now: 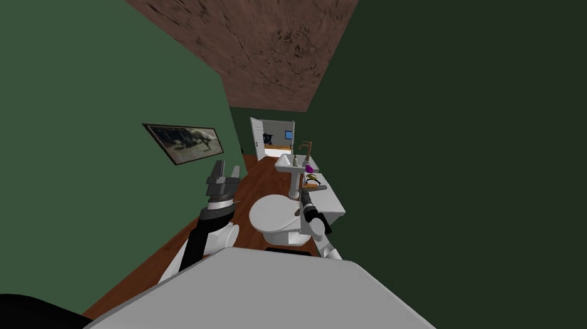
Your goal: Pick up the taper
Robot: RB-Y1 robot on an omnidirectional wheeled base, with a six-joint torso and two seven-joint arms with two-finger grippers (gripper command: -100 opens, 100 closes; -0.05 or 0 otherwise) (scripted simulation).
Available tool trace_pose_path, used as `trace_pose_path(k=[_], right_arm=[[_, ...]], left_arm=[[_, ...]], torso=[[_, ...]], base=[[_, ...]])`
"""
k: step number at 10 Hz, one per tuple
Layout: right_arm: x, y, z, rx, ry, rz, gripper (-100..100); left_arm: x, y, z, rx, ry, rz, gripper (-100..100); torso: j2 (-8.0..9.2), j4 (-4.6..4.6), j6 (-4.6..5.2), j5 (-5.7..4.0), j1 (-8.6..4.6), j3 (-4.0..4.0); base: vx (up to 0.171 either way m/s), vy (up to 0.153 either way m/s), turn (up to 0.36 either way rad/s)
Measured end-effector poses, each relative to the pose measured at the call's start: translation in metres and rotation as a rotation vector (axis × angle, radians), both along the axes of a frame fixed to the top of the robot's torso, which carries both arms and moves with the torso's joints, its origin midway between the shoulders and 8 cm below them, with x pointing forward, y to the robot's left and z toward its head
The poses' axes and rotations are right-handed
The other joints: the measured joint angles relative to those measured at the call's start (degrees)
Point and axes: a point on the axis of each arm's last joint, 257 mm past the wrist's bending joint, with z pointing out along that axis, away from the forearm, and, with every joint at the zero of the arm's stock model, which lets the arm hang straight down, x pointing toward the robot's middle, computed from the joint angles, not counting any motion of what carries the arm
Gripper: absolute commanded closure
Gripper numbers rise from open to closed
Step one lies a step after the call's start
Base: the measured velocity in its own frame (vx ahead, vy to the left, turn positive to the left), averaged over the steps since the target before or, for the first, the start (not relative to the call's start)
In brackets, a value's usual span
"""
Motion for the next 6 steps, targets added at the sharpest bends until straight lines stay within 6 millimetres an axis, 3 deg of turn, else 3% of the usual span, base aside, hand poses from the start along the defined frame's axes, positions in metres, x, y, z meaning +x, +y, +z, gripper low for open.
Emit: trace_pose_path(k=[1,2,3,5,6], right_arm=[[-0.0001,0.0000,-0.0002,0.000,0.000,0.000,100],[-0.0001,0.0000,-0.0003,0.000,0.001,0.000,0],[-0.0001,0.0000,-0.0004,0.000,0.001,0.000,100],[-0.0046,-0.0025,-0.0066,-0.001,0.007,-0.011,100],[-0.0049,-0.0029,-0.0072,0.002,0.009,-0.013,0]], left_arm=[[0.0000,0.0000,0.0000,0.000,0.000,0.000,0],[0.0000,0.0000,0.0000,0.000,0.000,0.000,0],[0.0000,0.0000,0.0000,0.000,0.000,0.000,0],[0.0000,0.0000,0.0000,0.000,0.000,0.000,0],[0.0000,0.0000,0.0000,0.000,0.000,0.000,0]], torso=[[0.00,0.01,0.00,0.00,0.00,0.00],[0.00,0.01,0.00,0.00,-0.01,0.01],[0.01,0.02,0.00,0.00,-0.01,0.01],[0.09,0.02,0.02,-0.05,-0.26,0.05],[0.06,0.04,0.04,-0.03,-0.16,0.05]], base=[[0.000,0.000,0.000],[0.000,0.000,0.000],[-0.011,-0.056,0.116],[-0.014,-0.050,0.069],[-0.002,-0.006,-0.003]])
